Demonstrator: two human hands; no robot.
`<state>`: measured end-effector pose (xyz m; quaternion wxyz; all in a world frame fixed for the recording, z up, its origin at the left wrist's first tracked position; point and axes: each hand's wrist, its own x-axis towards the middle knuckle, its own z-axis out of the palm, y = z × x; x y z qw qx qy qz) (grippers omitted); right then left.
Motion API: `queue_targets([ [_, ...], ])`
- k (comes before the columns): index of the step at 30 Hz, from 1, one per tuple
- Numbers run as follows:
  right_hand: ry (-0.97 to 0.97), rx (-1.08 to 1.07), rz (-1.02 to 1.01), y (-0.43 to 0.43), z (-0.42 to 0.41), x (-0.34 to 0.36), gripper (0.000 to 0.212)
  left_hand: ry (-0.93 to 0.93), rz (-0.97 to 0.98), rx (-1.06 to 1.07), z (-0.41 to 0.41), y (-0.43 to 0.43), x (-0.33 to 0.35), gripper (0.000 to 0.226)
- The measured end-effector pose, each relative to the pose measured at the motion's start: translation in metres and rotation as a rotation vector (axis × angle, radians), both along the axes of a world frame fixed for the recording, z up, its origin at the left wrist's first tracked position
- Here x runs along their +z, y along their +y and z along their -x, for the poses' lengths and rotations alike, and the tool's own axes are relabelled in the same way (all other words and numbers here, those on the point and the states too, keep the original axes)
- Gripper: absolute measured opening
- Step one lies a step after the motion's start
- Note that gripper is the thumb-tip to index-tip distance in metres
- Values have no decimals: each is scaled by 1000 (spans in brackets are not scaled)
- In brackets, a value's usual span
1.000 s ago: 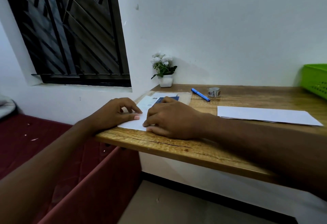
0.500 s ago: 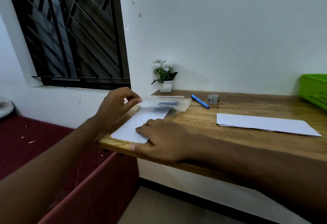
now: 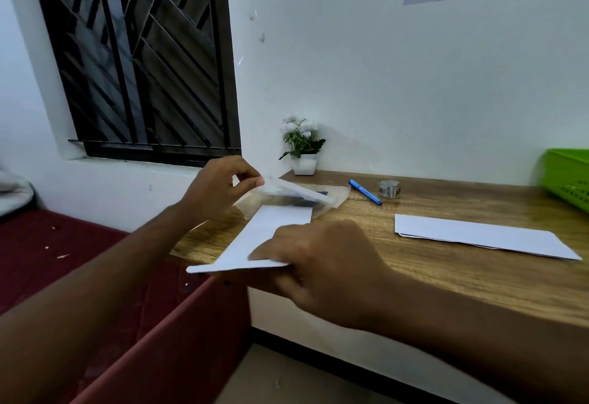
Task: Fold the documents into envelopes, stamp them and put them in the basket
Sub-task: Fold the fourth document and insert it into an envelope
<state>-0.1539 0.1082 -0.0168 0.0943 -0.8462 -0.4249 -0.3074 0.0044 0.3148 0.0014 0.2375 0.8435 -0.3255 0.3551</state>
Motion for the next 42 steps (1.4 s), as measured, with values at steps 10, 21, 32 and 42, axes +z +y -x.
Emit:
queue_targets([
  [10, -70, 2, -603, -81, 8, 95, 10, 33, -16, -26, 3, -1, 6, 15],
  [21, 56, -209, -1056, -197, -25, 125, 8, 106, -79, -77, 14, 9, -10, 23],
  [32, 292, -225, -1318, -258, -42, 101, 33, 341, -196, -163, 14, 7, -23, 49],
  [42, 298, -286, -1393, -269, -63, 66, 38, 438, -298, -348, 12, -104, -16, 23],
])
